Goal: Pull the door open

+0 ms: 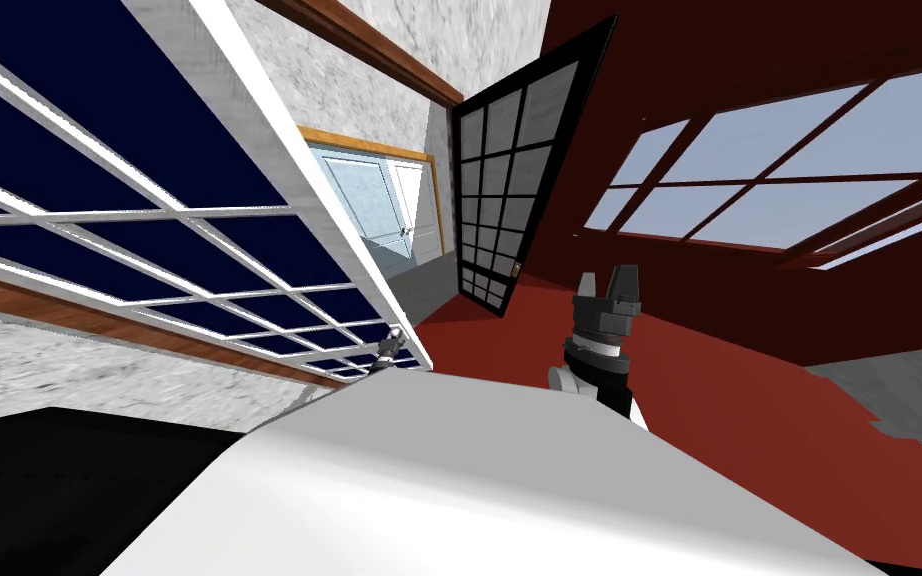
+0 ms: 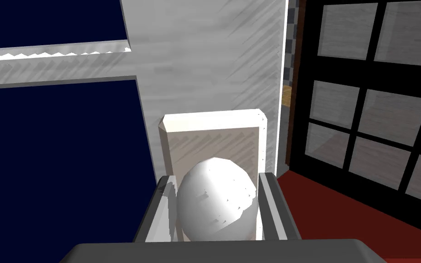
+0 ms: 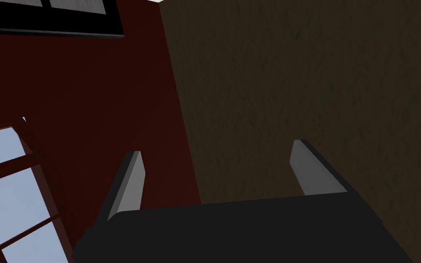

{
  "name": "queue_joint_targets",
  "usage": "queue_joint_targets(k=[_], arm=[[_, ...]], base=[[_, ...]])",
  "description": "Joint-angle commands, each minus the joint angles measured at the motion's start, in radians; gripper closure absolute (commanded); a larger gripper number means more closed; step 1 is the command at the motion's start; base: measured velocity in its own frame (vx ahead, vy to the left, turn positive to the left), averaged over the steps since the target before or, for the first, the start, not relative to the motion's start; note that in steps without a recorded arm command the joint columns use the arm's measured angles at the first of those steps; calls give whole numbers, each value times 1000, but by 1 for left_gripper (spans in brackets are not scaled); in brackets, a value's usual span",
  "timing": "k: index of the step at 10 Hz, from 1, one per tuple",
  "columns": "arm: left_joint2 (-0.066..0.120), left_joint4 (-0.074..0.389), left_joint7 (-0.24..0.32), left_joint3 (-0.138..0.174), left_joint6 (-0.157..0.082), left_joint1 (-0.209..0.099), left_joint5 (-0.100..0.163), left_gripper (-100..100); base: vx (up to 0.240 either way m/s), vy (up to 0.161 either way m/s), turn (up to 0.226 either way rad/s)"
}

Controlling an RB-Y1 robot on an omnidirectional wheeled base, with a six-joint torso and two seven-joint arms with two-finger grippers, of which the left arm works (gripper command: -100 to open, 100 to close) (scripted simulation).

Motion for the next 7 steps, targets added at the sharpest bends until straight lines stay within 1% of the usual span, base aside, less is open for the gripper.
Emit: queue_joint_targets(k=[1,4,5,6,7], arm=[[11,-11,15,-21,-11,18,-12,100],[29,-25,40,-55,-29,33,-33,100],[24,-22,33,-48,-23,26,-29,100],[35,-18,49,-64,-42,38,-38,100],[42,-16,58,-72,-53,44,-42,100]], base=[[-184,34,-46],[-191,29,-43],[-102,0,-13],[-149,34,-82],[-221,41,-147]])
